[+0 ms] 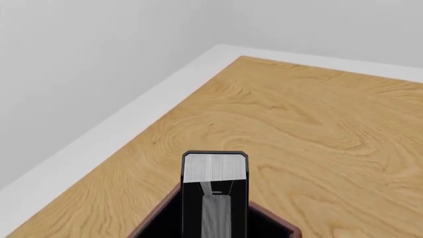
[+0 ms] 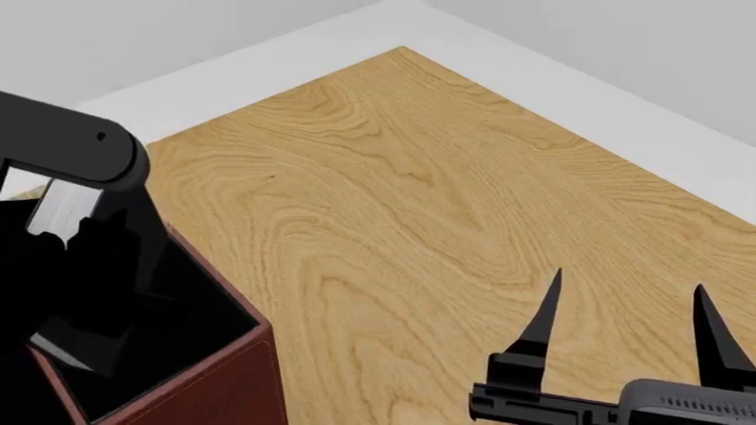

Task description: Pick up the book and place it in the right compartment of the caddy.

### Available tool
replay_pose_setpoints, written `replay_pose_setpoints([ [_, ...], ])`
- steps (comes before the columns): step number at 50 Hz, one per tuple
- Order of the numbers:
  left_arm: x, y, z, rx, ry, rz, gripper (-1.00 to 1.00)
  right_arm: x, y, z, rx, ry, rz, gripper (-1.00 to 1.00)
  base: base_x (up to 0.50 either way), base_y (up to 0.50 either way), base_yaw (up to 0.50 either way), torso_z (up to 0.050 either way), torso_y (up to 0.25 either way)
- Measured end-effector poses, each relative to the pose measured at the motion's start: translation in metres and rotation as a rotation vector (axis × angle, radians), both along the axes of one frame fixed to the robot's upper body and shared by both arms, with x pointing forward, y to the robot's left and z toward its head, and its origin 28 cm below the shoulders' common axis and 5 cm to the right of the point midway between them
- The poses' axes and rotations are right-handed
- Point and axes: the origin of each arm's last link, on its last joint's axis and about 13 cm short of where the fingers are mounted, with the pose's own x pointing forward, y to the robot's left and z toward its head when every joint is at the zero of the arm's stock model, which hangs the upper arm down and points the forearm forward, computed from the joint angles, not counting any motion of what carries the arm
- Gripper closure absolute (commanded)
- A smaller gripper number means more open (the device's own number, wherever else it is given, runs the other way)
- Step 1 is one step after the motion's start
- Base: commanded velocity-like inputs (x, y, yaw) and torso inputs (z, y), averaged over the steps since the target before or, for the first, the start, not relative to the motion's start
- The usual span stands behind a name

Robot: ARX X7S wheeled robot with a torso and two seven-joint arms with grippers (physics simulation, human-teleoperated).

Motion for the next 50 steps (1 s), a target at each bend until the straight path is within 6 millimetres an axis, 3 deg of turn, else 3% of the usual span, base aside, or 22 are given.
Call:
replay_pose_setpoints([
  [50,0.029,-0.001,-0.03,-0.008,0.058,0.083,1.0,0.0,-0.001,-0.001,0.011,0.001,-0.002,-1.0,0.0,0.0,0.0,0.0,0.001],
])
